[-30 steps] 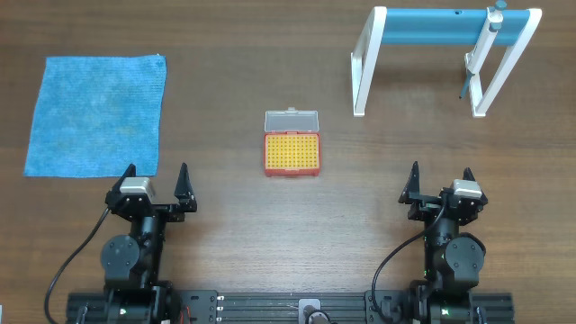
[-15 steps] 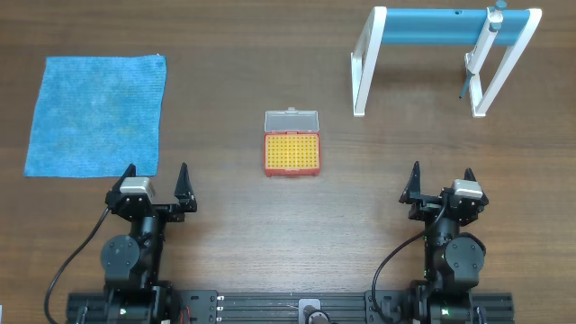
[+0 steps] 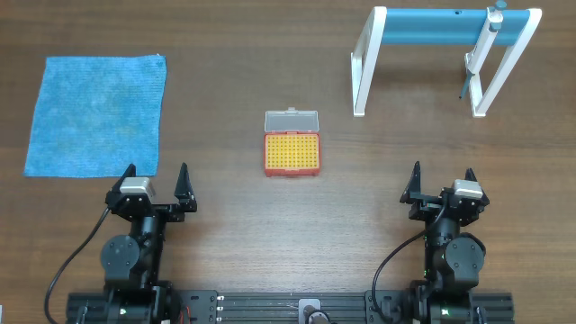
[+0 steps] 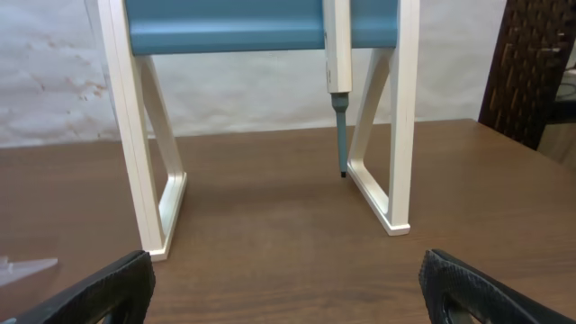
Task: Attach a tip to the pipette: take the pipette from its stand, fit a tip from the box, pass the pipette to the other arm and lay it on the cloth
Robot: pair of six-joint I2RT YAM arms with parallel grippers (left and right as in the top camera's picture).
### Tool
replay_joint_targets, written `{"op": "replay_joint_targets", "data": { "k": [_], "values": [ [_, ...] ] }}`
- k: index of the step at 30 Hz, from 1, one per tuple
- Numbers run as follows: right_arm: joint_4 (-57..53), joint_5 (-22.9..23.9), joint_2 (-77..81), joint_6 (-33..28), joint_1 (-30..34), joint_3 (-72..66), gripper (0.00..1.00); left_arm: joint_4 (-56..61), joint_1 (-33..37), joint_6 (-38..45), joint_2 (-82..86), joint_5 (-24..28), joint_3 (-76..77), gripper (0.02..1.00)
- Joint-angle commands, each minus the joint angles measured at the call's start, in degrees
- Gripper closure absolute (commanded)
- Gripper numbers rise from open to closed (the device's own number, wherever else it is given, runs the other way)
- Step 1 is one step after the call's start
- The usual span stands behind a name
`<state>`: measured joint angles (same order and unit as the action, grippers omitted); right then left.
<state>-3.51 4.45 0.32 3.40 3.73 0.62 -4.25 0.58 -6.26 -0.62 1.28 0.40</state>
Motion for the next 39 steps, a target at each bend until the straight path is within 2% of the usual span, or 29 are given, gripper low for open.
{"op": "replay_joint_targets", "data": {
  "k": [1, 3, 4, 9, 13, 15, 16, 17, 18, 19, 21, 23, 24, 29, 31, 33, 35, 36, 39],
  "values": [
    [-1.86, 5.79, 0.42, -3.69, 0.37, 7.98, 0.042, -0.39, -0.28, 0.74, 0.42, -1.27, -0.09, 0.020],
    [-2.93, 9.42, 1.99, -3.74, 0.37, 12.70, 0.042, -0.39, -0.26, 0.76, 0.44, -1.27, -0.09, 0.020],
    [-2.89, 10.12, 4.31, -5.68, 0.37, 16.04, 0.042, -0.39, -0.28, 0.76, 0.42, -1.27, -0.09, 0.018],
    [-7.54, 10.14, 17.99, -17.31, 0.37, 30.29, 0.042, -0.42, -0.28, 0.74, 0.42, -1.27, -0.09, 0.020],
    [-18.01, 10.10, 30.99, -19.17, 0.37, 42.95, 0.042, -0.39, -0.28, 0.76, 0.42, -1.27, -0.09, 0.020],
    [-24.72, 4.68, 37.18, -17.79, 0.37, 48.50, 0.042, -0.39, -0.28, 0.74, 0.42, -1.27, -0.09, 0.020],
    [-27.04, 0.33, 38.99, -16.13, 0.37, 50.31, 0.040, -0.39, -0.28, 0.74, 0.42, -1.27, -0.09, 0.020],
    [-27.82, -1.90, 40.06, -15.63, 0.37, 51.17, 0.040, -0.42, -0.28, 0.76, 0.44, -1.27, -0.09, 0.020],
    [-27.78, -6.05, 40.98, -15.47, 0.37, 51.30, 0.042, -0.39, -0.28, 0.76, 0.42, -1.27, -0.09, 0.020],
    [-27.74, -6.62, 41.13, -15.47, 0.37, 51.19, 0.040, -0.39, -0.28, 0.74, 0.44, -1.27, -0.09, 0.020],
    [-26.71, -3.56, 41.94, -15.39, 0.39, 51.12, 0.042, -0.39, -0.28, 0.76, 0.42, -1.27, -0.09, 0.020],
    [-25.42, 2.80, 43.41, -13.46, 0.44, 51.12, 0.040, -0.39, -0.28, 0.74, 0.42, -1.27, -0.09, 0.020],
    [-25.09, 4.20, 44.28, -13.46, 0.70, 51.15, 0.042, -0.39, -0.28, 0.76, 0.42, -1.27, -0.09, 0.020],
    [-22.16, 3.89, 50.86, -12.57, 7.02, 51.17, 0.042, -0.39, -0.28, 0.74, 0.42, -1.27, -0.09, 0.020],
    [-19.39, 0.74, 52.85, -12.00, 12.37, 51.17, 0.040, -0.39, -0.28, 0.74, 0.42, -1.27, -0.09, 0.020],
    [-17.03, -6.47, 53.66, -11.96, 17.81, 51.17, 0.042, -0.39, -0.28, 0.74, 0.44, -1.27, -0.09, 0.020],
    [-13.86, -16.52, 55.04, -11.98, 23.39, 51.17, 0.040, -0.42, -0.26, 0.74, 0.42, -1.27, -0.09, 0.020],
    [-12.33, -19.26, 55.98, -12.00, 25.16, 51.17, 0.040, -0.39, -0.28, 0.74, 0.42, -1.27, -0.09, 0.020],
    [-8.48, -20.44, 59.04, -12.35, 26.47, 51.17, 0.042, -0.39, -0.28, 0.76, 0.42, -1.27, -0.09, 0.020]
  ]
}}
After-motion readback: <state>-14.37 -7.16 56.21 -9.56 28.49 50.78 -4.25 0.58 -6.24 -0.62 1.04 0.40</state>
